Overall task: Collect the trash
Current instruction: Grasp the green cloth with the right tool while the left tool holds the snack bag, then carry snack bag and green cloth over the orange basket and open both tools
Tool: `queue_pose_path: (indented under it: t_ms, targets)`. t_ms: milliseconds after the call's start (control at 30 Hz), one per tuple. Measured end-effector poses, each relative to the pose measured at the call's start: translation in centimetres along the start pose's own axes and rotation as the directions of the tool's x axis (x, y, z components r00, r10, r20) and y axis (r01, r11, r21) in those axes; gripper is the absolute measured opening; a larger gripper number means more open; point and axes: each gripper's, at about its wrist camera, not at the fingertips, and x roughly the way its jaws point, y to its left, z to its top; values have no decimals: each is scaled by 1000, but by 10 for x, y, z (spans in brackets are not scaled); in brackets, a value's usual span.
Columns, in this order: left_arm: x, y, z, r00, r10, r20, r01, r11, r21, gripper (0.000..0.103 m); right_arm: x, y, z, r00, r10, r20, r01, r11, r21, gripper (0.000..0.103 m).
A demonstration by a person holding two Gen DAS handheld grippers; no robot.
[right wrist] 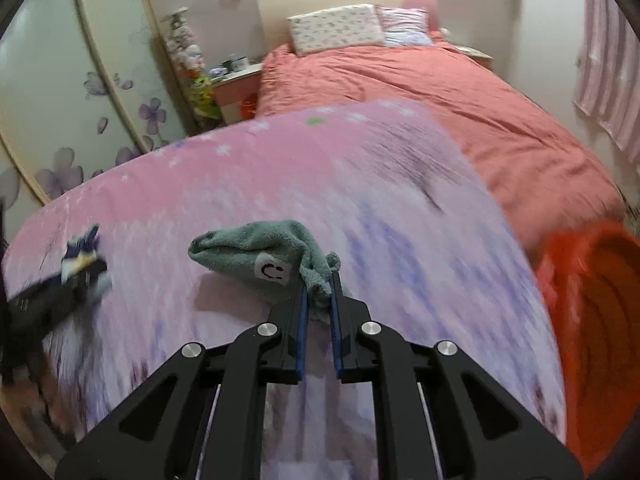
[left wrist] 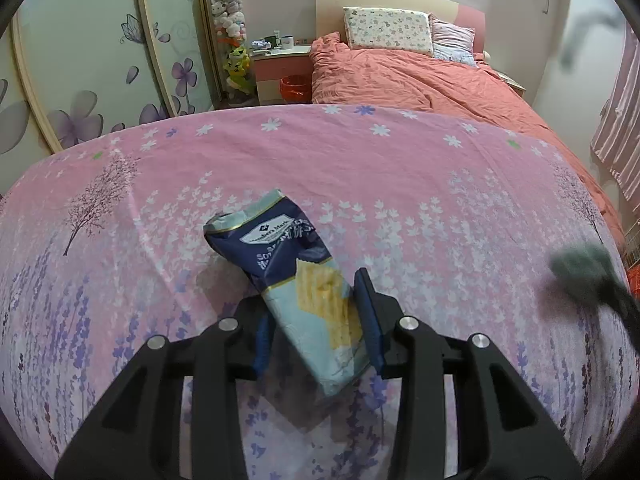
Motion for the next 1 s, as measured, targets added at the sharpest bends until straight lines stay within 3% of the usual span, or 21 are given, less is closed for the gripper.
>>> queue_pose_path:
  t_ms: [133, 333, 567, 767, 1000]
  targets:
    - [-4, 1, -3, 999, -35, 5, 35, 999, 1, 36, -15, -15, -22, 1000, 0, -12, 0, 1000, 6, 10]
    - [-8, -1, -11, 999, -52, 5, 52, 999, 17, 36, -8, -9, -16, 1000, 17, -12, -17, 1000, -6, 13]
    - [-22, -7, -16, 999, -49, 24, 49, 999, 12, 18, -23, -18, -13, 998, 60, 18, -61, 998, 23, 9]
    - [-66, -20, -21, 995, -35, 96, 32, 999, 35, 18, -62, -18, -14, 994, 73, 81, -75, 997, 23, 9]
    - [-133, -39, -31, 981, -66, 180, 52, 995, 83, 18, -117, -28, -22, 982, 79, 172, -88, 995, 48, 9]
